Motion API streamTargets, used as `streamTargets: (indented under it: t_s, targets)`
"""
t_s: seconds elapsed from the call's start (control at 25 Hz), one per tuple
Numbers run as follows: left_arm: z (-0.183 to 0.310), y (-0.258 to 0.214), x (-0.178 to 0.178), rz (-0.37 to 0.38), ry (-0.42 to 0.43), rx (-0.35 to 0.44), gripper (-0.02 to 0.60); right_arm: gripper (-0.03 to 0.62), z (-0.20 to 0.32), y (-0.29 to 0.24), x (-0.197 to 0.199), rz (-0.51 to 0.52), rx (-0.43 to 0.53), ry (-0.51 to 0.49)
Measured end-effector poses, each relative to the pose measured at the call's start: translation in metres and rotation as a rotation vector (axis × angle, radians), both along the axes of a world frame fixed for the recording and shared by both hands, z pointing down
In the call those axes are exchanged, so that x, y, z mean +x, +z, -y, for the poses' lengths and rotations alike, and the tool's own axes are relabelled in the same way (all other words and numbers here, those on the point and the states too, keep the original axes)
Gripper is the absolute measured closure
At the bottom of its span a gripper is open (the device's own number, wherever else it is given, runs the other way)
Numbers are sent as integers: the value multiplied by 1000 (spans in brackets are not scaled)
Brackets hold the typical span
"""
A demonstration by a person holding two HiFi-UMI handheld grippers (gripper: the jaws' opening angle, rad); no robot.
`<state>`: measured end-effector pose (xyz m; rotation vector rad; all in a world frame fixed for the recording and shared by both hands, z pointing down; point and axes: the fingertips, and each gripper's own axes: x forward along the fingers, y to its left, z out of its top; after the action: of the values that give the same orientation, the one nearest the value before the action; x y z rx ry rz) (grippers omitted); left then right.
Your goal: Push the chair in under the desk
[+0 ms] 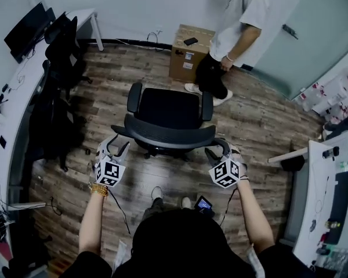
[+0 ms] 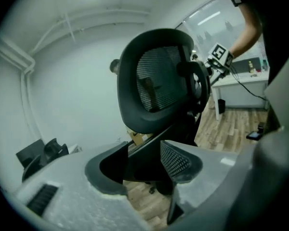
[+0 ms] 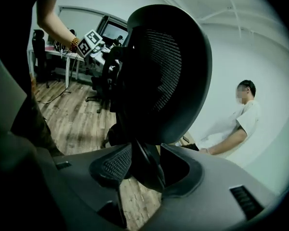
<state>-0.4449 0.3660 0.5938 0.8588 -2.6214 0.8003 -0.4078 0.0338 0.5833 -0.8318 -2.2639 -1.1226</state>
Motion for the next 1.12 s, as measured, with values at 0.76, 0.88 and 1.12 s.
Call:
streamTargets:
  t_s: [0.76, 0.88, 1.12]
  targets:
    - [14, 45, -42, -131, 480, -297, 275, 381, -4, 31, -15, -150, 117, -9]
    - [24, 50, -46, -119, 510, -335, 285, 375, -3, 37, -16, -132, 128, 9]
    - [19, 60, -45, -150, 542, -452, 328, 364, -9, 41, -22, -180, 78, 9]
